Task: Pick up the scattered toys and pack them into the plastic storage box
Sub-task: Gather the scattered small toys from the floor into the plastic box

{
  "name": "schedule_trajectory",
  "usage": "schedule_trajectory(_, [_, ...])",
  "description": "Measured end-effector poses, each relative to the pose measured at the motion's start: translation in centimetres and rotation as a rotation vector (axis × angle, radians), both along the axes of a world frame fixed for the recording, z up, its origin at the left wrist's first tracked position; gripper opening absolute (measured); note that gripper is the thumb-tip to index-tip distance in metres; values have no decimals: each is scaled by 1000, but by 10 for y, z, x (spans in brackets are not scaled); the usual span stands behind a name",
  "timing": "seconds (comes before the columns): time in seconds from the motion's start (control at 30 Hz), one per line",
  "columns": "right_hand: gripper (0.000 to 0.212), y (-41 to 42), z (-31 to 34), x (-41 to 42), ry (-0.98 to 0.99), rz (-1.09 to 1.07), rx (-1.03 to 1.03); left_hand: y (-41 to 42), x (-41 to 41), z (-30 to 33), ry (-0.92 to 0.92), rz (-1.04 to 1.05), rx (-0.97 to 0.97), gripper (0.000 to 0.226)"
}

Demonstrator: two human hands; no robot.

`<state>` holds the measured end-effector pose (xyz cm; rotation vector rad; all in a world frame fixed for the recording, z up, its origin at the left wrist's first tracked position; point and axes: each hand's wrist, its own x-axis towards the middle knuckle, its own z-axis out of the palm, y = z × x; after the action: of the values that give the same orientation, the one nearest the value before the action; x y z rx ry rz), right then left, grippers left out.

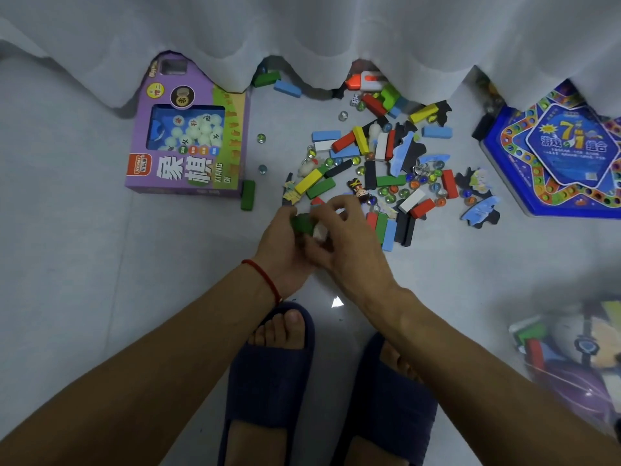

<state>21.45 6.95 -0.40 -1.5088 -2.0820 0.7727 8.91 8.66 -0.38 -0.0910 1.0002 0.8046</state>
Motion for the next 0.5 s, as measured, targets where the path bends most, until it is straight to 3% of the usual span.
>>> schedule_trajectory(0.2, [43, -2, 6, -6, -141, 230, 79, -12, -15, -2, -183, 47, -59, 29])
schedule_trajectory(0.3, [33, 14, 5, 7, -11, -12, 64, -10, -17, -4, -167, 69, -93, 27])
schedule_trajectory(0.4, [34, 48, -13, 31, -292, -184, 96, -3, -21, -5, -100, 116, -88, 30])
schedule_trajectory(0.5, [44, 68, -25, 41, -542, 1, 52, 4, -28, -3, -56, 143, -52, 30])
